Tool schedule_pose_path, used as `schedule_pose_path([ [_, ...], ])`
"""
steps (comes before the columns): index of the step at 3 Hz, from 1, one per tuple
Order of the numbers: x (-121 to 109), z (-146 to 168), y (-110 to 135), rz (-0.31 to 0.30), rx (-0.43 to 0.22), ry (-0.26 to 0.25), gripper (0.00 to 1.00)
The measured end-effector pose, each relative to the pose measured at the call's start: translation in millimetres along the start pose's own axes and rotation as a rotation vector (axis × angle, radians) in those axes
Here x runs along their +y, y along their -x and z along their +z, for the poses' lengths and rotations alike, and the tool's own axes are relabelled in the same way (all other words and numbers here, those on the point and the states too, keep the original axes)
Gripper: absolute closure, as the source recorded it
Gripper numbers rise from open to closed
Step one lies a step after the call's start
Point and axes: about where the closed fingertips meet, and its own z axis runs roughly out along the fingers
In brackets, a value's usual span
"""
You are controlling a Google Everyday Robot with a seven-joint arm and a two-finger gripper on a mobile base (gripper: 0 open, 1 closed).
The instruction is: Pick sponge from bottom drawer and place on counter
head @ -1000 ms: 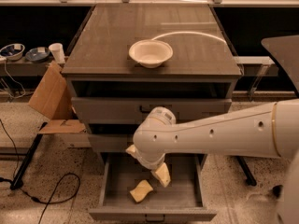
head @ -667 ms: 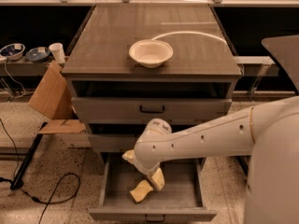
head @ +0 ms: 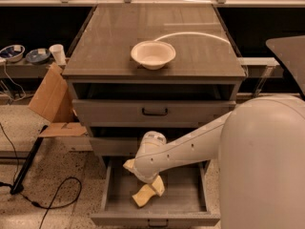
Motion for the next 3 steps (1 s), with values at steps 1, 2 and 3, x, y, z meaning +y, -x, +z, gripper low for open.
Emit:
schedule_pose_path([
  [1,-4.5,15.7,1.6,-0.018,-0.014,0.040,0.00],
  [2,-13.5,56.9,-5.6,-0.022,-0.020,0.060,0.00],
  [3,-12.8,121.2,-14.3,-0.012,-0.025,0.072,0.00],
])
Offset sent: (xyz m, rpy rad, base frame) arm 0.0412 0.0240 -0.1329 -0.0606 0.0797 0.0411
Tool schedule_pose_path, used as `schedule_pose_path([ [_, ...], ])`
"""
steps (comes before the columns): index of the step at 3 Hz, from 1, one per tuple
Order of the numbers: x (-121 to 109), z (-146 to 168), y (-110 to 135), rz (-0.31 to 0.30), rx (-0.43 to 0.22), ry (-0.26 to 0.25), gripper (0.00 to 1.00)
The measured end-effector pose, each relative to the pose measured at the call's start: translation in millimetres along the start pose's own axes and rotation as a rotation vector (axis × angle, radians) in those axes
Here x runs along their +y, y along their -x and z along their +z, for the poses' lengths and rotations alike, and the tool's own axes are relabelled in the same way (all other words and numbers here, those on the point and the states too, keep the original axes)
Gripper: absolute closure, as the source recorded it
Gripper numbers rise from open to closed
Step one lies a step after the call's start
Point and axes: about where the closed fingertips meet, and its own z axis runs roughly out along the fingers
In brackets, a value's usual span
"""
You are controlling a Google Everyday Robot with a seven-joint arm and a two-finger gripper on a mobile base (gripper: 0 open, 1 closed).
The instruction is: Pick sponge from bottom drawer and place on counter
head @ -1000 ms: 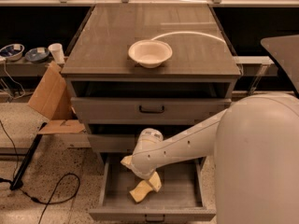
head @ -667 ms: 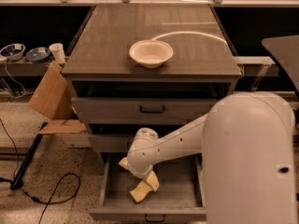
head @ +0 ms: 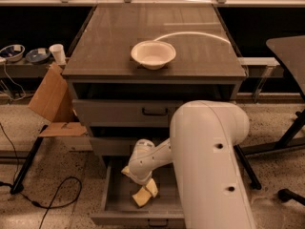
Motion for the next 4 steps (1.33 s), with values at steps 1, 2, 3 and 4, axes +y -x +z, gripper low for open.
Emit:
schedule_pose_path([
  [1,13.4,70.8,-10.3,0.027,0.012,-0.013,0.00],
  [2,29.7,110.6,-16.0,0.099,0.025,-0.045,0.00],
  [3,33.7,143.3,-28.3,0.134,0.064,-0.086,0.00],
  [4,30.3,183.2,-39.7,0.093,0.099,-0.110,0.00],
])
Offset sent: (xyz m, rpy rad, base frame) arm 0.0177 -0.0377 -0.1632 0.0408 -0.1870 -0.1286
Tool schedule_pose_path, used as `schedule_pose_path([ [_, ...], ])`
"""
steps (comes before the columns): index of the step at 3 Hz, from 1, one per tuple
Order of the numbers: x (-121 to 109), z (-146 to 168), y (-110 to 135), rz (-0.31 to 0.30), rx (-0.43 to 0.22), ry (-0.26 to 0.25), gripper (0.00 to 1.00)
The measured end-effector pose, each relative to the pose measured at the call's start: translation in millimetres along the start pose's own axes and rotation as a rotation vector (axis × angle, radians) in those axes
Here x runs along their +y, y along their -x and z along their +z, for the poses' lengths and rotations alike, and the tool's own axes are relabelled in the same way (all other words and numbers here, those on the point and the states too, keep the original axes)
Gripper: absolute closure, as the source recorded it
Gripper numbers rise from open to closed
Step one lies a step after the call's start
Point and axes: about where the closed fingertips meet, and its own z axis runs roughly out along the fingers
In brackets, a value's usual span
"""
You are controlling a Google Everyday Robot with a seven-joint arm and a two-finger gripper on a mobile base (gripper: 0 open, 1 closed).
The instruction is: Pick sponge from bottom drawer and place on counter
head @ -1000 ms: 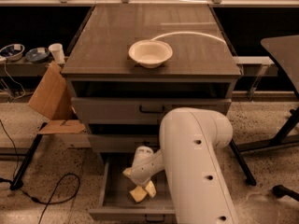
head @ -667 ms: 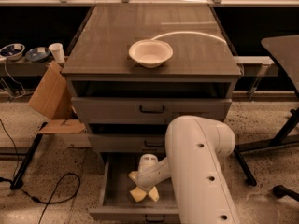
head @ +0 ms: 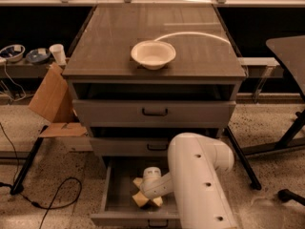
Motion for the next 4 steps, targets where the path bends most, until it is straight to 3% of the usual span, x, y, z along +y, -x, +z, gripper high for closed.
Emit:
schedule_pose_path([
  [1,-4.9,23.1,4.4,-0.035,-0.002,0.007,0.00],
  [2,-13.8,31.9,15.2,-0.090,-0.012,0.021,0.19],
  [3,-22.3,-2.3,13.0,-0.091,0.017,0.029,0.50],
  [4,-25.8,-50.6,9.6,-0.085,0.062,0.038,0.73],
])
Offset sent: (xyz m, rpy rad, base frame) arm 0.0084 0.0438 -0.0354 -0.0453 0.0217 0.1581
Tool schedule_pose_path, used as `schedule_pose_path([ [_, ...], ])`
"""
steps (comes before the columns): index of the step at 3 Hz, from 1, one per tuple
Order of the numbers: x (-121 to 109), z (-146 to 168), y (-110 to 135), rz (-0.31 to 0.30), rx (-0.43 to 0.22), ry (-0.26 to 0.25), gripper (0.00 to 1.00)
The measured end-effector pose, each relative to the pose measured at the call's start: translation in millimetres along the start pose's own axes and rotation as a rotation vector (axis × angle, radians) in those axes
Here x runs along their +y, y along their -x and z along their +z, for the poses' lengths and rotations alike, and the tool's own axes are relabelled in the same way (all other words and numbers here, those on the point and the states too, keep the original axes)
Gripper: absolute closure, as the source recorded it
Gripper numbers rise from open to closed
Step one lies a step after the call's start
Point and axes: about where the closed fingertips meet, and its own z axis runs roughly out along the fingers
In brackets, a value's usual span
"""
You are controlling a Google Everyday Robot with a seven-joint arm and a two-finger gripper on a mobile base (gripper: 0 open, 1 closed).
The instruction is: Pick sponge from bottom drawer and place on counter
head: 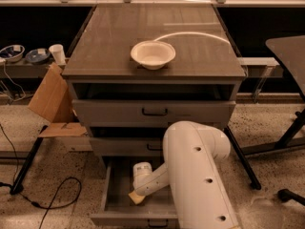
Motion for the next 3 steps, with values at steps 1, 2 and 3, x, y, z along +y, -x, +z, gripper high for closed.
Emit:
schedule_pose_path([
  [1,-3.7,-48.3,-4.0,0.007,0.038,-0.003,0.96],
  [2,-8.9,-72.1,-5.0,0.016,0.045,0.001,0.00],
  [3,-11.6,-76.5,-6.5,0.027,0.030,0.005,0.00],
])
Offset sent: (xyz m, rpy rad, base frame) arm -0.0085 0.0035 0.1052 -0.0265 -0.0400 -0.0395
